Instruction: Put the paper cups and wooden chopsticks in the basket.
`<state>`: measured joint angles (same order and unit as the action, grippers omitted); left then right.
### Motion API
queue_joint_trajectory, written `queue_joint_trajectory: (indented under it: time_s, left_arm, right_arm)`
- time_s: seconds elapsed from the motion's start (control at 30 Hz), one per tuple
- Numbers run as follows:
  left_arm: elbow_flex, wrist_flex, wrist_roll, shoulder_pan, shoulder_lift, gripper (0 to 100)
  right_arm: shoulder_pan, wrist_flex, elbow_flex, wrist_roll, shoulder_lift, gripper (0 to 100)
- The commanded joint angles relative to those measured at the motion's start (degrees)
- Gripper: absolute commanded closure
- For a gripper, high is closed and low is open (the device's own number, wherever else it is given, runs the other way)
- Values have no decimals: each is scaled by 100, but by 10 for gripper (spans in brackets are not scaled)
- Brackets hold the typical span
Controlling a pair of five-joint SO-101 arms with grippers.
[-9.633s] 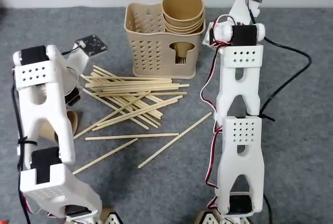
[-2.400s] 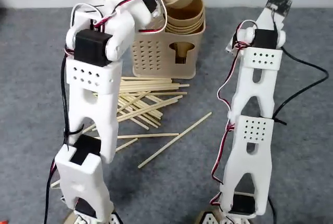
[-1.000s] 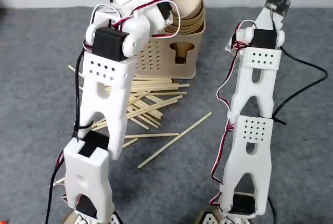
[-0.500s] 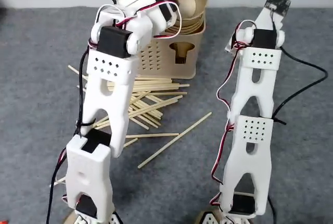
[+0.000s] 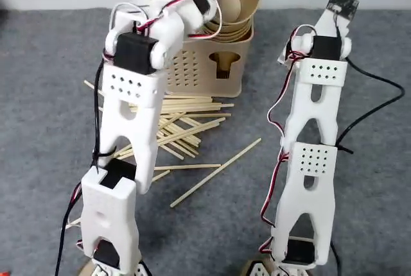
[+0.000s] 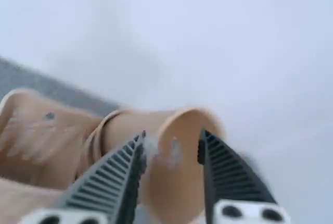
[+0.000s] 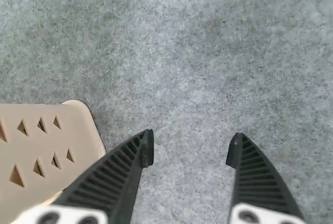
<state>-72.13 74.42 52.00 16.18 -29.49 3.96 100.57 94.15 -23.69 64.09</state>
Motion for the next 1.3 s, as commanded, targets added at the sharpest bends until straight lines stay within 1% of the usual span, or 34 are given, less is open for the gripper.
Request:
queue_joint_trajectory:
  time_s: [0.0, 0.07, 0.13, 0.23, 0.3, 0.37, 0.63, 0.73, 0.77, 0.83, 1.0, 1.07, 1.27]
  left_arm:
    - [-505, -369, 88, -26, 220, 837]
    - [-646, -448, 88, -18, 246, 837]
    - [-743, -290, 88, 26, 264, 838]
    - [-963, 527, 88, 237, 264, 880]
    - [-1200, 1020, 70, 343, 264, 934]
    - [-1516, 1301, 62, 440, 264, 993]
    - [-2281, 1459, 62, 422, 264, 988]
    - [-2149, 2101, -44, 457, 211, 988]
    - [-2018, 2347, -220, 475, 211, 988]
    - [-1640, 2593, -686, 475, 246, 988]
    - [-1059, 2602, -1319, 440, 220, 988]
    - [-919, 2593, -1371, 484, 185, 988]
    - [-769, 2558, -1371, 923, -79, 988]
  right_arm:
    - [-48, 259, 229, -35, -514, 757]
    - [-48, 259, 229, -35, -514, 757]
    - [-48, 259, 229, -35, -514, 757]
    - [-48, 259, 229, -35, -514, 757]
    - [-48, 259, 229, -35, -514, 757]
    - [-48, 259, 229, -35, -514, 757]
    - [-48, 259, 229, -35, -514, 757]
    - [-48, 259, 229, -35, -514, 757]
    - [-48, 259, 229, -35, -514, 757]
    - [-48, 259, 229, -35, -514, 757]
    - [-48, 259, 229, -35, -514, 757]
    - [-48, 259, 229, -35, -514, 757]
    - [-40, 259, 229, -35, -505, 757]
